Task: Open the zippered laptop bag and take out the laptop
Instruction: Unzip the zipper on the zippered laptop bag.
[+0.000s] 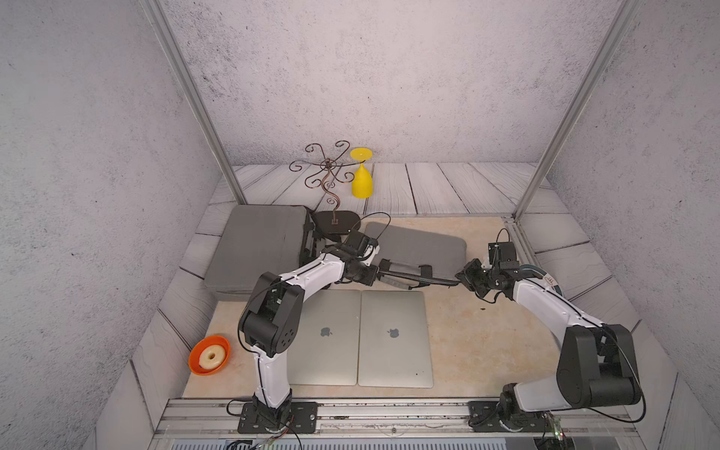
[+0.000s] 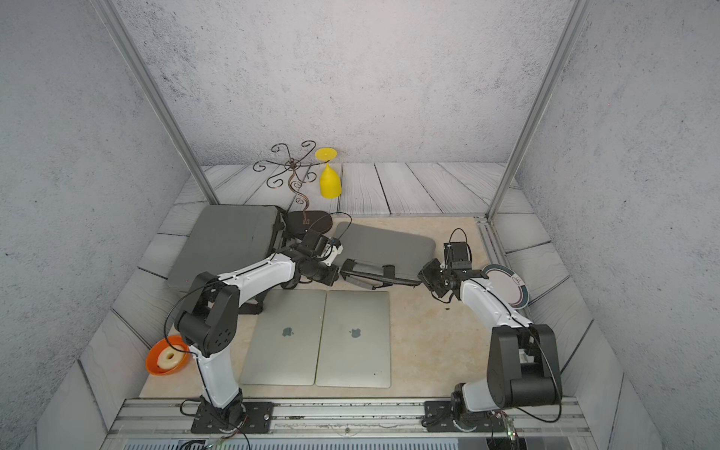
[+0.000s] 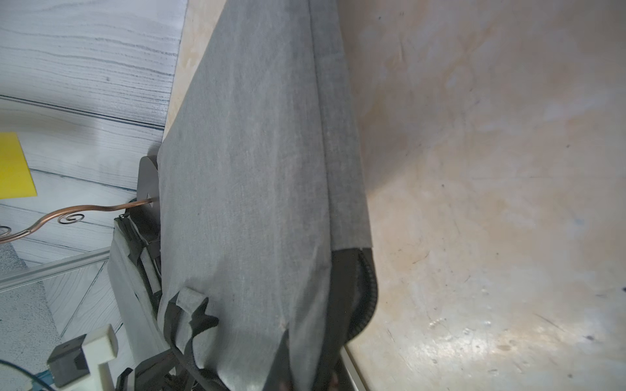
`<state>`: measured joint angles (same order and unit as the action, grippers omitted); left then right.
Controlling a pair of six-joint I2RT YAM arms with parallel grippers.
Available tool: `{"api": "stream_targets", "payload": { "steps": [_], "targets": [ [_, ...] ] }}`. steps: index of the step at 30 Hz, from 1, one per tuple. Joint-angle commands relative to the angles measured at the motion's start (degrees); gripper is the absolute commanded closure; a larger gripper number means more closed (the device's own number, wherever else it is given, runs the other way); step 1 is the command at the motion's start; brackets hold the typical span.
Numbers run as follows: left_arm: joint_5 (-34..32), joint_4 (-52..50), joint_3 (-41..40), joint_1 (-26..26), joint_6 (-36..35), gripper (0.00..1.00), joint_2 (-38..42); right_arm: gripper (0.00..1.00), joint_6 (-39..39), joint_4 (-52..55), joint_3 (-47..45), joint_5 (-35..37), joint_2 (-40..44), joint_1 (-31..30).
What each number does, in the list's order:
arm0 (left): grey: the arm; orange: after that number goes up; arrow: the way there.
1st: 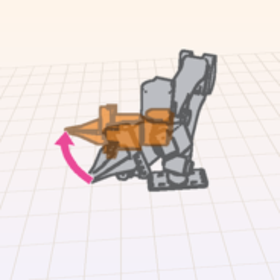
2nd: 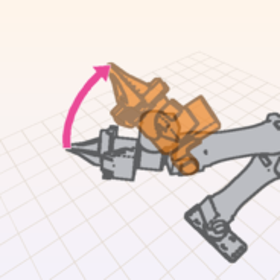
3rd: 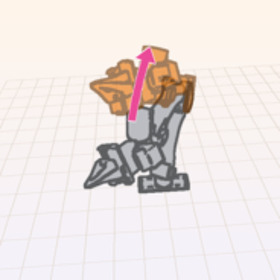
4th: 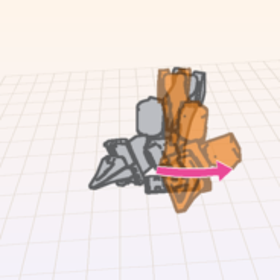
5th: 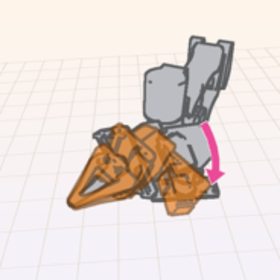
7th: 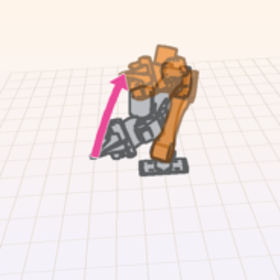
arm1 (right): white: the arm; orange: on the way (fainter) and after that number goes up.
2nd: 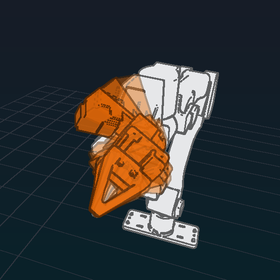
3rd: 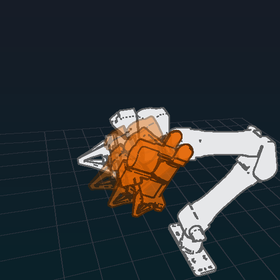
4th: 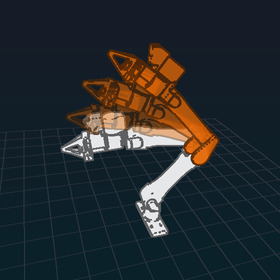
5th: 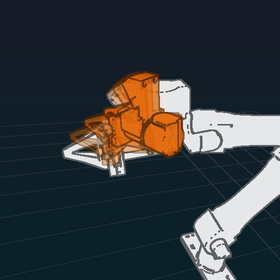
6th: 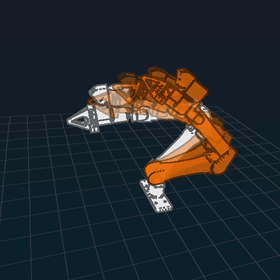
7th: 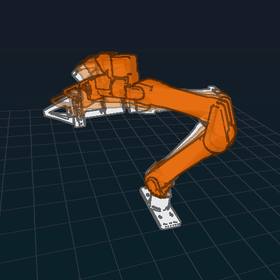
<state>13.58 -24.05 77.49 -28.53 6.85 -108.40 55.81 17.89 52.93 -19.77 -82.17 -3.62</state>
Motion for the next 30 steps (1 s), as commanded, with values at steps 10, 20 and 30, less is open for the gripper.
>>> {"api": "stream_targets", "payload": {
  "steps": [10,20,30],
  "targets": [
    [-10.99,-6.98,4.16,8.08,-1.72,1.0,-3.22,1.0,-13.54,3.29,4.96,-3.77,-3.85,3.66],
    [-6.31,-6.75,9.25,8.11,-7.39,0.87,-6.33,1.0,-17.06,1.49,4.46,-10.83,-7.38,3.51],
    [1.07,-5.59,4.95,7.64,-15.92,0.52,1.81,1.0,-18.95,2.18,5.44,-11.91,-8.65,3.38]
  ]
}}
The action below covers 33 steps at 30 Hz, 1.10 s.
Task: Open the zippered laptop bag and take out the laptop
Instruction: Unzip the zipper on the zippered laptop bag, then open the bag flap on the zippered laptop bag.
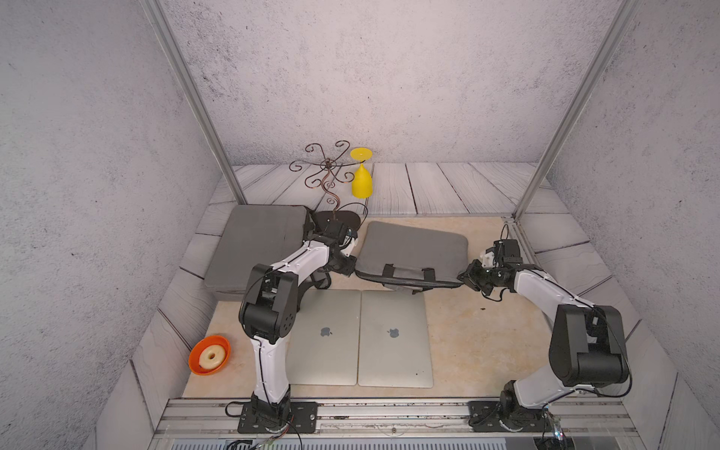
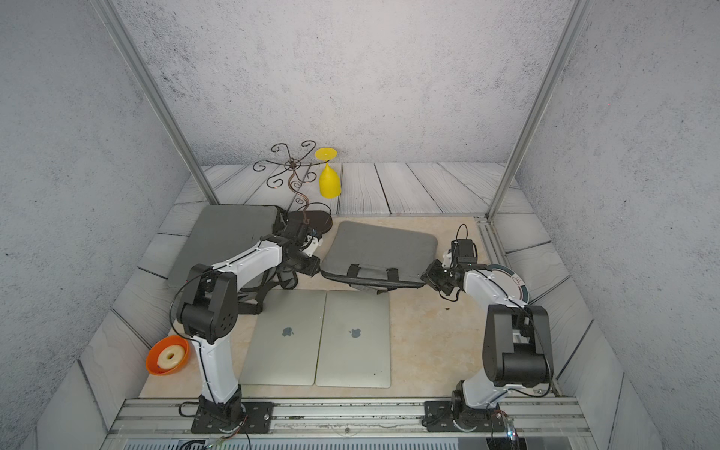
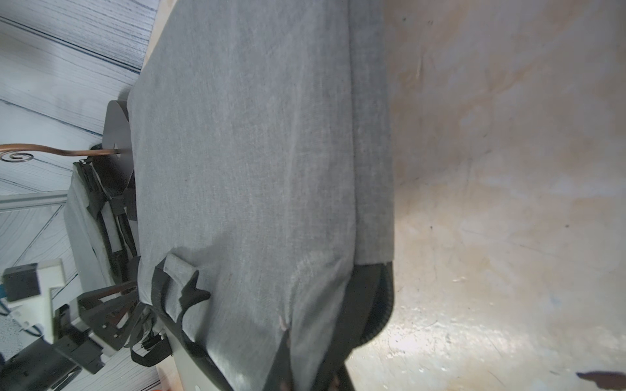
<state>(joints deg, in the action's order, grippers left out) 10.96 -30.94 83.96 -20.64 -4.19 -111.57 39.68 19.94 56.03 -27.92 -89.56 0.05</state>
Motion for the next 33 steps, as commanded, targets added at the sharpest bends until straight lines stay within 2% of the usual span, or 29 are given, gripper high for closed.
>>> {"api": "stream_targets", "payload": {
  "steps": [1,5,8,10,14,20,22,26,28,31,33],
  "targets": [
    [3.78,1.36,-2.09,-0.4,-6.36,0.5,5.92,1.0,-3.09,0.45,2.77,-3.76,-1.47,-0.26],
    [5.28,1.85,-3.59,-1.56,-13.79,0.45,8.99,1.0,-3.96,1.22,4.7,-4.21,-2.78,-0.33],
    [9.47,5.01,-5.95,-3.23,-21.62,0.44,9.67,1.0,-4.67,1.97,6.62,-4.77,-4.18,-0.31],
    [9.8,6.28,-6.64,-4.8,-27.52,0.43,9.22,1.0,-5.24,2.86,7.87,-4.71,-4.71,-0.31],
    [7.63,7.32,-5.53,-7.61,-36.69,0.41,6.34,1.0,-6.89,5.78,10.34,-4.63,-5.57,-0.3],
    [2.52,8.62,-5.39,-10.39,-46.44,0.38,2.8,0.99,-7.16,7.01,11.6,-4.66,-5.99,-0.32],
    [0.56,9.92,-6.01,-10.81,-47.75,0.37,1.78,1.0,-7.33,7.46,12.0,-4.59,-6.09,-0.29],
    [-8.76,16.65,-6.56,-11.42,-47.8,0.37,-0.43,1.0,-7.57,7.96,12.09,-4.52,-6.11,-0.17],
    [-9.5,16.15,-5.29,-11.56,-48.46,0.38,-1.31,0.99,-7.34,8.0,12.08,-4.66,-6.07,-0.21],
    [-12.86,16.77,-4.0,-11.78,-47.69,0.46,-2.61,1.0,-7.25,8.07,12.33,-4.66,-6.13,-0.27],
    [-15.89,15.58,-2.38,-12.19,-46.81,0.56,-3.72,1.0,-7.3,8.27,12.53,-4.63,-6.15,-0.28]
  ]
}}
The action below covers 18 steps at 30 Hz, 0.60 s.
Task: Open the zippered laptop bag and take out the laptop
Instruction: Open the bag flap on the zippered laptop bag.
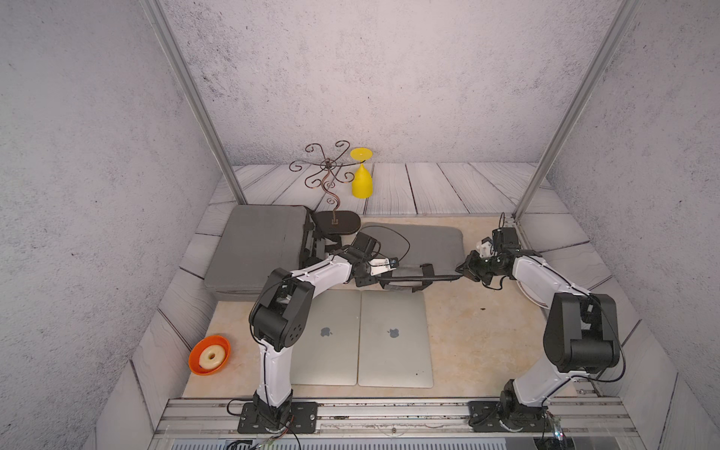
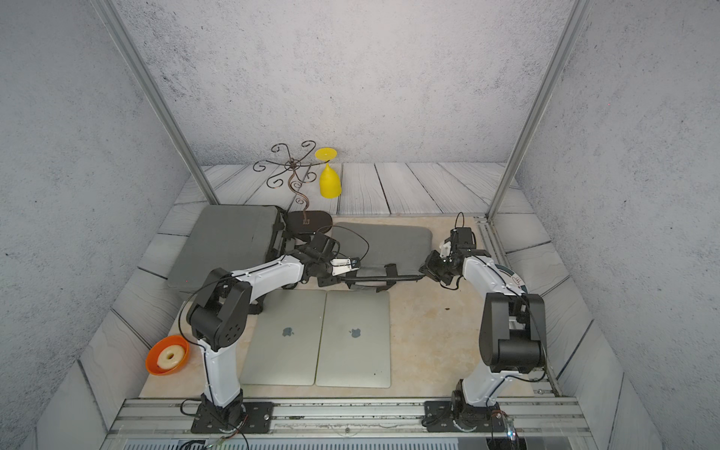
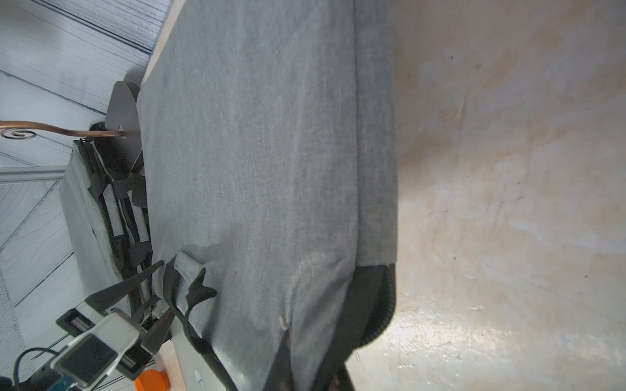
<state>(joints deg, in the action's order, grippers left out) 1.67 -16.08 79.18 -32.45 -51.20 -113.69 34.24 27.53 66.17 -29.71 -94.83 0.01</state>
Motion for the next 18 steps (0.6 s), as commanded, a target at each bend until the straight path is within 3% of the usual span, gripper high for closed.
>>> {"api": "stream_targets", "payload": {
  "steps": [1,4,7,14,18],
  "targets": [
    [-7.78,-0.38,3.36,-0.54,0.75,0.64,-2.0,1.0,-1.81,0.68,2.53,-2.81,-0.89,-0.23],
    [-7.87,-3.4,5.29,-1.36,1.59,0.88,-1.78,1.0,-1.8,0.85,3.28,-2.29,-1.14,-0.24],
    [-4.89,-8.72,7.85,-2.37,5.54,1.0,0.22,0.99,-1.97,0.73,4.83,-0.96,-2.08,-0.26],
    [7.0,-18.41,13.6,-6.66,19.0,1.0,5.76,0.96,-3.69,-0.11,13.82,3.84,-8.41,-0.26],
    [9.44,-23.71,18.22,-9.15,25.4,1.0,5.63,0.94,-5.76,1.29,20.66,5.56,-13.19,-0.2]
  ]
}}
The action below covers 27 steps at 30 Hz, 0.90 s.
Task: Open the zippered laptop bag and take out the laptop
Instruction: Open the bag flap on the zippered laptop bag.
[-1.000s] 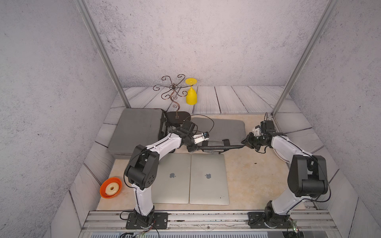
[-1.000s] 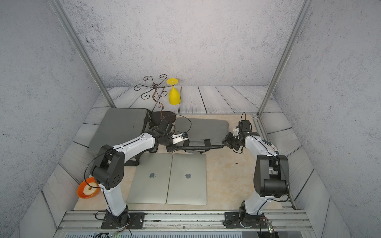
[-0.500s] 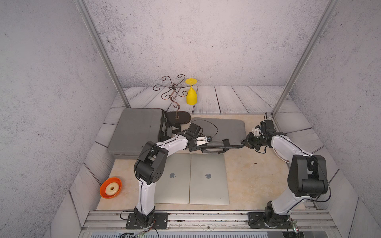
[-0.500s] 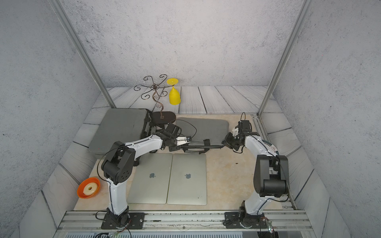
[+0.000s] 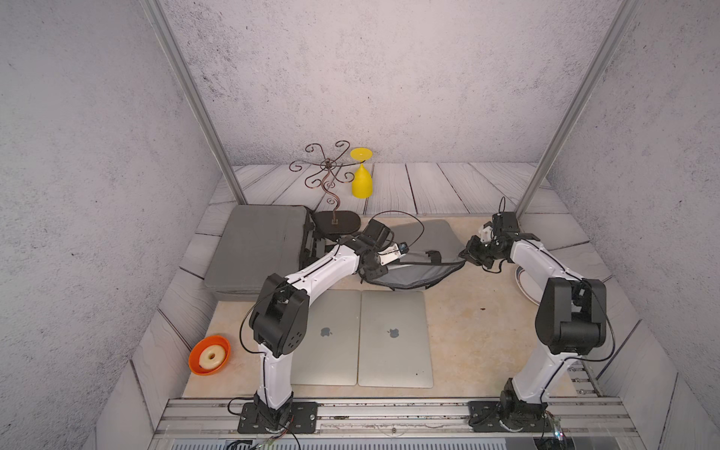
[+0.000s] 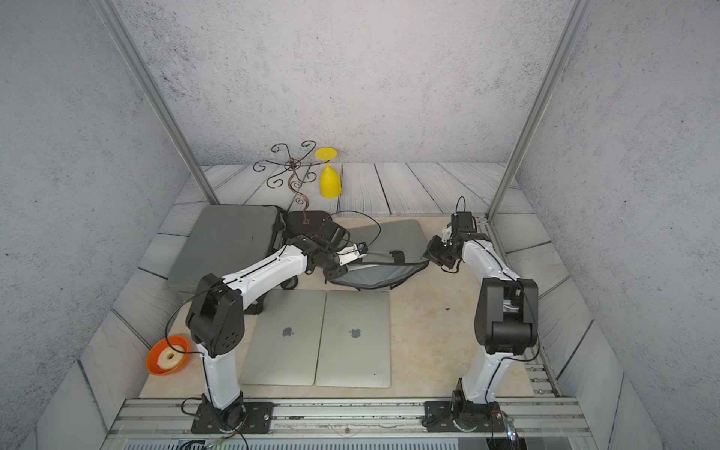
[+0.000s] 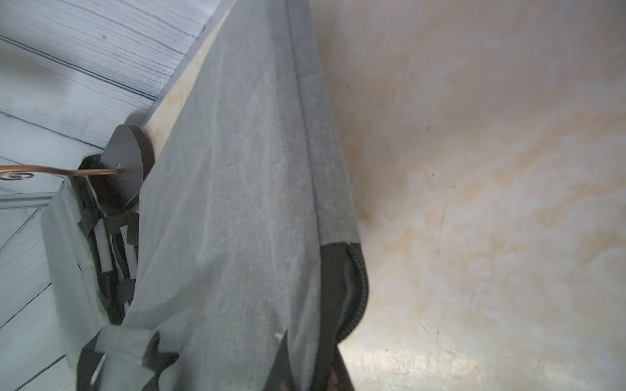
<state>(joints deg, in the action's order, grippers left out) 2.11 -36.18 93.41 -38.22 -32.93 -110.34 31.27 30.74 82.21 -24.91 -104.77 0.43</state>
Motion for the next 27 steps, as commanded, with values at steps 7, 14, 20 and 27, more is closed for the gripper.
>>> {"api": "stream_targets", "payload": {
  "steps": [7,14,20,27],
  "targets": [
    [15.73,-6.45,9.27,-7.23,16.37,1.0,0.52,0.92,-3.76,-3.89,11.63,0.62,-10.17,-0.67],
    [22.33,-7.21,17.15,-8.44,27.97,1.0,-4.0,0.9,-2.72,-9.23,16.87,-0.16,-15.98,-1.21],
    [26.28,-4.44,17.51,-8.63,35.77,1.0,-6.95,0.77,-2.41,-12.69,19.8,-1.11,-20.1,-3.3],
    [26.6,-0.13,18.21,-7.98,43.01,1.0,-10.25,0.46,-3.37,-11.73,22.9,-1.04,-22.21,-3.94]
  ]
}}
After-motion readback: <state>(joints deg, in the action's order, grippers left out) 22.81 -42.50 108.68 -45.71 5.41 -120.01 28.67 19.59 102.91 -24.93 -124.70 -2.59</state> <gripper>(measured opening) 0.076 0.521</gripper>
